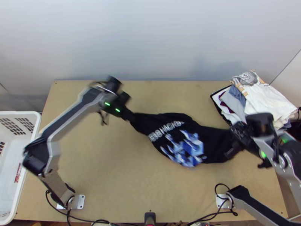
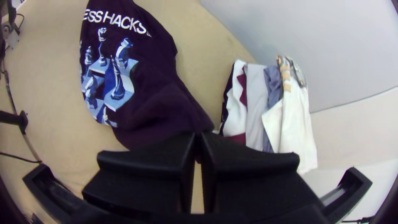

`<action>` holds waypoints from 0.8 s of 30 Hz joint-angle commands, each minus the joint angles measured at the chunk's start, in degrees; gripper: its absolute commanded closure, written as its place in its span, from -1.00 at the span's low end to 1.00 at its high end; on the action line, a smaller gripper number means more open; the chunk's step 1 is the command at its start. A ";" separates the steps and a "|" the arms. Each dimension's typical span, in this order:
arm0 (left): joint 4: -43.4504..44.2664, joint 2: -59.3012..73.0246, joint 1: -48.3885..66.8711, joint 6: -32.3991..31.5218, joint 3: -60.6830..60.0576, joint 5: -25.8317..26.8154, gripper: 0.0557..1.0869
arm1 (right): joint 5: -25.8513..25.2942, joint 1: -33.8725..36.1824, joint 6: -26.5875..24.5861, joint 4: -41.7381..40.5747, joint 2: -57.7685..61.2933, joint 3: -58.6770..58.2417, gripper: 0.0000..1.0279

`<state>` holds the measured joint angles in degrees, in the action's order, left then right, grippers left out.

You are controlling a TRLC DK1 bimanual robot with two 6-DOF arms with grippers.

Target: Fold the t-shirt

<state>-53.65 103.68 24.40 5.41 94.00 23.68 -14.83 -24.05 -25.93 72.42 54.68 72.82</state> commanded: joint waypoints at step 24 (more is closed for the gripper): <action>-14.47 -29.50 -38.20 4.87 -2.85 16.92 0.92 | 13.16 -10.40 6.86 -4.40 11.77 5.05 0.95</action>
<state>-64.27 83.37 -16.75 4.58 101.73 38.59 -5.78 -25.04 -16.78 61.17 68.82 89.21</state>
